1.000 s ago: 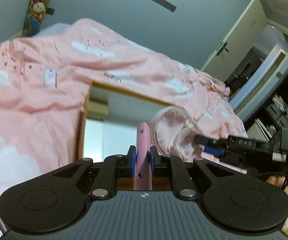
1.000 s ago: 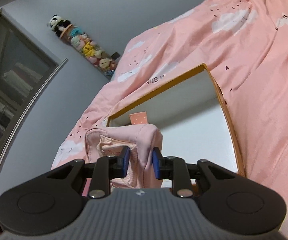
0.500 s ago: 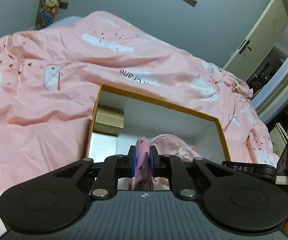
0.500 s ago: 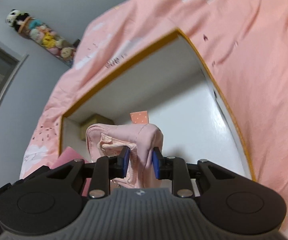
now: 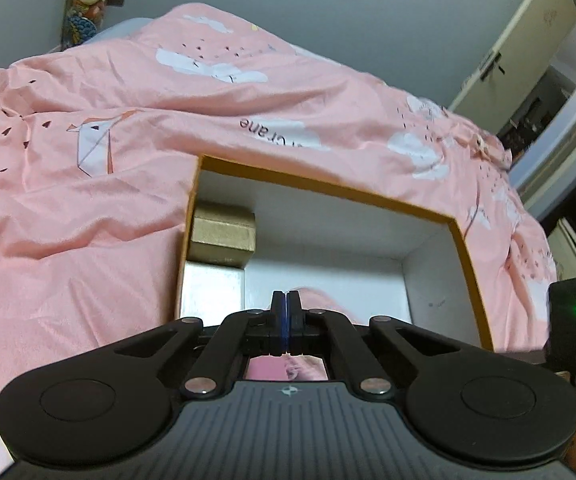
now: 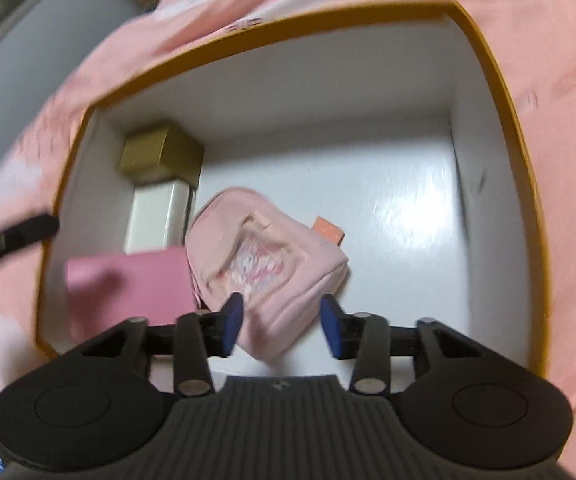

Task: Organize objects
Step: 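Lower the pink pouch into the orange box while the left gripper carries the pink item, then open the right gripper to release the pouch and withdraw it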

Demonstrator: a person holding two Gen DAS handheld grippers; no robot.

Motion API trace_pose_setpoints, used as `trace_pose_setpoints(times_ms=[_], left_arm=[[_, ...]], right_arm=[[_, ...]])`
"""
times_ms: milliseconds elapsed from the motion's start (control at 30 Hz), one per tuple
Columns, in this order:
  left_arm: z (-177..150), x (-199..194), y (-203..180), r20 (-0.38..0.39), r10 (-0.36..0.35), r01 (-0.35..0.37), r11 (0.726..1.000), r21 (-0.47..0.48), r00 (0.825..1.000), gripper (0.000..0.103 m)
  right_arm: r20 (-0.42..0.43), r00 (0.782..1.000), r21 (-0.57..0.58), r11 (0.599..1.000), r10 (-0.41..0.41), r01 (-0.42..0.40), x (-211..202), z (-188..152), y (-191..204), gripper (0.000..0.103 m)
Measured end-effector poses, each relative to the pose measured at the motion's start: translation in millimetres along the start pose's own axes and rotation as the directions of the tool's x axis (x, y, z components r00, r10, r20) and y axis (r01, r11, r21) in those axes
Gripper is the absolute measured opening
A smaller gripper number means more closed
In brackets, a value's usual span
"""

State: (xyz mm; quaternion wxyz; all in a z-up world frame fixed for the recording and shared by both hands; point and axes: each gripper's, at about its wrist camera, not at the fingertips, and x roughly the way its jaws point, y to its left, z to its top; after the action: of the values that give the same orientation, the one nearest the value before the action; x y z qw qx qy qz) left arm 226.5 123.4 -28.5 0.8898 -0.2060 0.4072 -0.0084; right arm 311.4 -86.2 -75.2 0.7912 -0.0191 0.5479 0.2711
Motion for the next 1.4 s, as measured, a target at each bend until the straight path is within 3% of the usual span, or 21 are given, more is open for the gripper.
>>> trace_pose_setpoints(times_ms=[100, 200, 233, 333, 433, 600, 667, 767, 900, 967, 1133, 1200, 1267, 1400], left_arm=[[1, 6, -3, -0.049, 0.004, -0.001, 0.998, 0.060, 0.999, 0.001], [3, 16, -11, -0.116, 0.011, 0.009, 0.986, 0.165, 0.993, 0.007], [3, 19, -16, -0.136, 0.020, 0.009, 0.977, 0.214, 0.991, 0.013], [5, 34, -29, -0.212, 0.043, 0.035, 0.935, 0.354, 0.976, 0.034], [7, 49, -40, -0.296, 0.069, 0.086, 0.873, 0.479, 0.953, 0.050], [11, 78, -48, -0.446, 0.141, 0.169, 0.792, 0.587, 0.884, 0.064], [10, 88, -50, -0.460, 0.192, 0.171, 0.753, 0.636, 0.867, 0.066], [6, 102, -54, -0.503, 0.249, 0.210, 0.694, 0.688, 0.828, 0.070], [-3, 117, -55, -0.559, 0.312, 0.256, 0.650, 0.715, 0.768, 0.071], [-6, 123, -53, -0.580, 0.324, 0.267, 0.653, 0.708, 0.747, 0.076], [-8, 135, -47, -0.643, 0.323, 0.268, 0.714, 0.647, 0.694, 0.073], [-11, 133, -47, -0.643, 0.329, 0.256, 0.721, 0.644, 0.691, 0.070], [-12, 129, -48, -0.631, 0.334, 0.232, 0.730, 0.643, 0.701, 0.065], [-11, 111, -50, -0.591, 0.319, 0.184, 0.750, 0.635, 0.741, 0.042]], right_arm=[[0.006, 0.999, -0.171, 0.985, -0.036, 0.036, -6, 3, 10, 0.048], [0.000, 1.000, -0.313, 0.950, -0.018, 0.017, -6, 9, 17, 0.050], [-0.009, 1.000, -0.354, 0.935, -0.017, 0.013, -5, 12, 18, 0.050], [-0.028, 0.999, -0.446, 0.895, -0.022, 0.007, 2, 19, 22, 0.052], [-0.060, 0.998, -0.491, 0.871, -0.016, -0.015, 9, 26, 22, 0.053], [-0.108, 0.994, -0.469, 0.881, 0.017, -0.066, 22, 37, 13, 0.057], [-0.115, 0.993, -0.471, 0.878, 0.026, -0.078, 27, 39, 14, 0.058], [-0.125, 0.992, -0.478, 0.874, 0.032, -0.088, 31, 41, 17, 0.059], [-0.136, 0.990, -0.474, 0.875, 0.041, -0.101, 34, 44, 14, 0.060], [-0.143, 0.988, -0.466, 0.877, 0.053, -0.114, 32, 44, 11, 0.061], [-0.149, 0.987, -0.461, 0.879, 0.058, -0.121, 34, 47, 9, 0.065], [-0.147, 0.987, -0.458, 0.881, 0.060, -0.121, 34, 48, 8, 0.067], [-0.148, 0.987, -0.448, 0.885, 0.068, -0.128, 34, 50, 6, 0.068], [-0.116, 0.993, -0.465, 0.882, 0.029, -0.080, 32, 52, 3, 0.071]])
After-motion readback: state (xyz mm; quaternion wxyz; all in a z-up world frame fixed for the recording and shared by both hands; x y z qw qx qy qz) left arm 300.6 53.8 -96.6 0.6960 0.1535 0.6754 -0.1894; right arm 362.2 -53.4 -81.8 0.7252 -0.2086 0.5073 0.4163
